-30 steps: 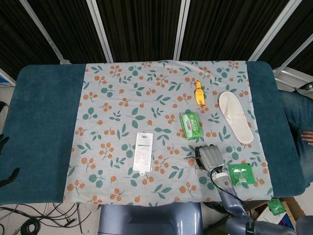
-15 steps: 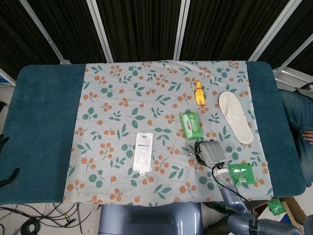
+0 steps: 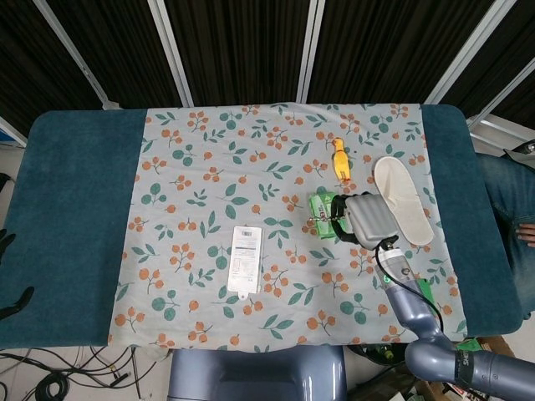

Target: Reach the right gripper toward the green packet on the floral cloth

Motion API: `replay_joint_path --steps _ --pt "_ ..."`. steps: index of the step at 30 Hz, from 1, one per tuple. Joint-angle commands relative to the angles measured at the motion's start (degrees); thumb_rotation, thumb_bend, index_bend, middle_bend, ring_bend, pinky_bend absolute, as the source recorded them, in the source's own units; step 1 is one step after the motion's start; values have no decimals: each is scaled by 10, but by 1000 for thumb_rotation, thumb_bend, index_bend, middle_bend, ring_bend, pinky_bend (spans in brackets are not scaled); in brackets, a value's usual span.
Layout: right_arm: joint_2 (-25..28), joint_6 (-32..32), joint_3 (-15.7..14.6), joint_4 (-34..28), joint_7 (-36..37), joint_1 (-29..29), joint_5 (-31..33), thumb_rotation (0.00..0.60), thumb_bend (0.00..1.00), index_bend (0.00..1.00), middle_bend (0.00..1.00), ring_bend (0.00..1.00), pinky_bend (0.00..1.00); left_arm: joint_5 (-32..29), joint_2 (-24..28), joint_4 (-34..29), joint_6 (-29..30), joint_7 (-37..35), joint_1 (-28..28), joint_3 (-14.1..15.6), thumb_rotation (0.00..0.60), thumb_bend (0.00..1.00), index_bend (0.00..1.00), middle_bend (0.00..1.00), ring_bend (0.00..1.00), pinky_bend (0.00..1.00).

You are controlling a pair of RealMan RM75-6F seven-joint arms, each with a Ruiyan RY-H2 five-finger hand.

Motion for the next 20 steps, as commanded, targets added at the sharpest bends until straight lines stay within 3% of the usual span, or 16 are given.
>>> replay_joint_path --steps 1,8,20 --pt "60 -10 41 -62 -14 31 75 600 396 620 522 552 448 0 0 0 -1 1 0 0 600 274 59 34 0 0" --pt "114 -2 63 -124 34 33 87 600 396 620 522 552 448 0 0 0 -1 1 0 0 600 274 59 34 0 0" --pt "150 14 46 -159 64 47 68 600 397 619 522 552 448 -1 0 -1 -1 2 0 0 600 274 59 34 0 0"
